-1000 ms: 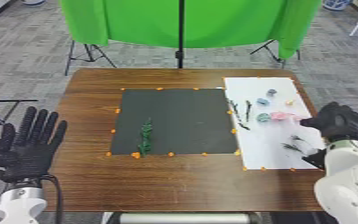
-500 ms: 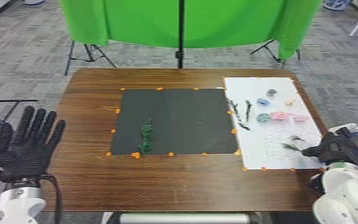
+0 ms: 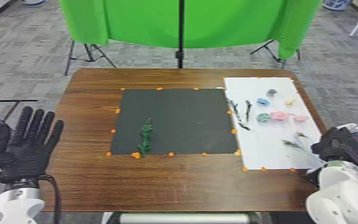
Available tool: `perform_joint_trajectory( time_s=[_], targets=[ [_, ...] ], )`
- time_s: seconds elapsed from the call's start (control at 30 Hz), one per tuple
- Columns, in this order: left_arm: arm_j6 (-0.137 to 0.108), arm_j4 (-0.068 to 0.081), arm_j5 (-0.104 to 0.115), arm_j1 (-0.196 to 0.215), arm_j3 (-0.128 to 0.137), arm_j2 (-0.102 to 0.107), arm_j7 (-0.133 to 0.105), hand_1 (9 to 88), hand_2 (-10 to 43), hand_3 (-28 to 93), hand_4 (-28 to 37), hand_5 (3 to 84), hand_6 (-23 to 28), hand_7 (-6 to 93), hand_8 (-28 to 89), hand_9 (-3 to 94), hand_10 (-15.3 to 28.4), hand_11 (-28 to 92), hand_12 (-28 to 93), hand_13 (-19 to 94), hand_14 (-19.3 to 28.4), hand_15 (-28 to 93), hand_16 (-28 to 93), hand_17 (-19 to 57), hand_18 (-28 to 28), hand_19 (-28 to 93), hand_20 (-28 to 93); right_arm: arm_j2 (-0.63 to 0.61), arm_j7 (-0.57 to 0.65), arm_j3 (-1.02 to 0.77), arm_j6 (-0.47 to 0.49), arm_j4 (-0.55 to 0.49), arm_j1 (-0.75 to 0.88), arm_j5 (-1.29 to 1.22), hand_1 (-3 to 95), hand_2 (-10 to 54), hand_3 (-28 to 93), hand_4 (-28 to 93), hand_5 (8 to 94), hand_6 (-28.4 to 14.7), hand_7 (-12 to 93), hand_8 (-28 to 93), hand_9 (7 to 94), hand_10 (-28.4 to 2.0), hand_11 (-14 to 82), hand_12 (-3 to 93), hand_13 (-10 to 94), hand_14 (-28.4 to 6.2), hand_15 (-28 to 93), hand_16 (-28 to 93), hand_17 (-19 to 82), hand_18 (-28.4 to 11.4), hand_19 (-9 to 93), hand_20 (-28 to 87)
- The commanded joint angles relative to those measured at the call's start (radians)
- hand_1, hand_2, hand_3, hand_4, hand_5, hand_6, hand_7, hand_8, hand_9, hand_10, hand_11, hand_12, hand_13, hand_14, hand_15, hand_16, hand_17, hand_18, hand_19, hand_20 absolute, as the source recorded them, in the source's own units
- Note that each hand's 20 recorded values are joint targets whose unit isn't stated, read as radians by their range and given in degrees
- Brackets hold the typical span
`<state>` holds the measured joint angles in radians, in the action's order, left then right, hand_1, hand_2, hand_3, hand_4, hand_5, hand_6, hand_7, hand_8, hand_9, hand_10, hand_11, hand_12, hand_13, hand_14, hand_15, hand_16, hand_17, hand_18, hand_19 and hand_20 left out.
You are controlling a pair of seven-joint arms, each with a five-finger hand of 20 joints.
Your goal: Arrange flowers
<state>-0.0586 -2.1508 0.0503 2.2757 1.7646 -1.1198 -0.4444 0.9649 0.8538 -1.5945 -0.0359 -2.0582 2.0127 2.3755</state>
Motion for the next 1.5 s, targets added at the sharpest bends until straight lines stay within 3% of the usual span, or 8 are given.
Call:
perform_joint_trajectory(
  time_s=[0.03, 0.3, 0.43, 0.63, 0.77, 1.03, 1.3, 1.5],
  targets=[
    [-0.001, -0.003, -0.004, 0.028, 0.002, -0.010, 0.003, 30.3, 16.3, 80, -27.3, 45.4, 8.8, 8.5, -9, 38.8, 14.0, 16, 8, 27, 13.5, 24, -7, -5.9, 12.2, 31, 10, -0.018, -0.002, 0.045, -0.059, -0.134, -0.083, -0.104, 50.1, -9.5, 82, -20, 75.7, -3.3, 44, 9, 82.5, -13.4, 25.1, 45.0, 68, -13.7, 65, 32, 35, -25.9, 93, 36],
    [-0.011, 0.002, -0.003, 0.017, -0.005, -0.004, 0.011, 30.4, 15.4, 79, -28.0, 45.4, 8.7, 8.6, -9, 38.8, 14.0, 16, 8, 27, 13.4, 24, -7, -5.9, 12.1, 30, 10, 0.060, -0.040, 0.245, -0.039, -0.125, -0.280, -0.112, 48.0, -9.5, 83, -16, 75.6, -4.1, 46, 10, 81.8, -14.1, 27.9, 45.5, 68, -14.8, 67, 32, 36, -26.3, 93, 38],
    [-0.020, 0.010, -0.006, -0.006, -0.022, 0.003, 0.024, 30.2, 15.3, 78, -28.2, 45.3, 8.7, 8.5, -9, 38.8, 13.9, 16, 8, 27, 13.4, 24, -7, -5.8, 12.1, 30, 10, 0.155, -0.049, 0.350, 0.106, -0.073, -0.383, -0.158, 47.7, -9.5, 83, -15, 75.2, -3.9, 46, 10, 81.6, -14.2, 28.3, 45.6, 68, -15.0, 67, 32, 36, -26.3, 93, 39],
    [-0.036, 0.030, -0.002, -0.059, -0.061, 0.016, 0.032, 30.1, 15.2, 78, -28.2, 45.4, 8.7, 8.6, -9, 38.7, 14.0, 16, 8, 27, 13.4, 24, -7, -5.9, 12.1, 31, 10, 0.277, -0.047, 0.505, 0.189, 0.024, -0.467, -0.116, 47.5, -9.5, 82, -14, 74.4, -3.9, 47, 12, 80.8, -14.6, 29.0, 45.6, 67, -15.4, 68, 32, 36, -26.7, 93, 40],
    [-0.037, 0.043, -0.001, -0.099, -0.084, 0.025, 0.041, 30.1, 15.1, 78, -28.3, 45.4, 8.7, 8.6, -9, 38.8, 14.0, 16, 8, 27, 13.4, 24, -7, -6.0, 12.1, 31, 10, 0.322, -0.055, 0.602, 0.127, 0.071, -0.463, -0.052, 47.6, -9.5, 82, -14, 74.7, -4.0, 46, 12, 80.8, -14.6, 29.4, 45.2, 67, -15.7, 69, 31, 36, -27.1, 93, 41],
    [-0.047, 0.068, -0.005, -0.164, -0.133, 0.043, 0.098, 30.0, 15.0, 78, -28.3, 45.3, 8.7, 8.6, -9, 38.7, 13.9, 16, 8, 27, 13.4, 24, -7, -6.0, 12.2, 31, 10, 0.425, -0.065, 0.696, 0.088, 0.166, -0.466, 0.019, 47.0, -9.5, 81, -14, 74.7, -3.8, 46, 14, 80.4, -15.3, 30.6, 44.9, 68, -16.5, 70, 30, 37, -27.8, 93, 44],
    [-0.048, 0.078, -0.008, -0.178, -0.136, 0.046, 0.133, 30.0, 15.0, 78, -28.3, 45.2, 8.7, 8.5, -9, 38.8, 14.0, 16, 8, 27, 13.4, 24, -7, -5.9, 12.1, 31, 10, 0.473, -0.058, 0.723, 0.069, 0.271, -0.482, 0.025, 44.6, -9.5, 80, -16, 66.3, -4.4, 55, 11, 72.7, -18.0, 40.9, 37.0, 64, -18.0, 74, 24, 38, -28.1, 93, 46],
    [-0.048, 0.075, -0.007, -0.163, -0.128, 0.041, 0.130, 29.9, 15.0, 78, -28.3, 45.2, 8.7, 8.5, -9, 38.8, 13.9, 16, 8, 28, 13.5, 24, -7, -5.9, 12.2, 31, 10, 0.465, -0.061, 0.720, 0.060, 0.247, -0.477, 0.018, 43.8, -9.5, 80, -21, 63.6, -8.2, 39, 6, 69.4, -19.9, 41.3, 26.5, 63, -18.1, 72, 22, 37, -28.0, 93, 46]
  ],
)
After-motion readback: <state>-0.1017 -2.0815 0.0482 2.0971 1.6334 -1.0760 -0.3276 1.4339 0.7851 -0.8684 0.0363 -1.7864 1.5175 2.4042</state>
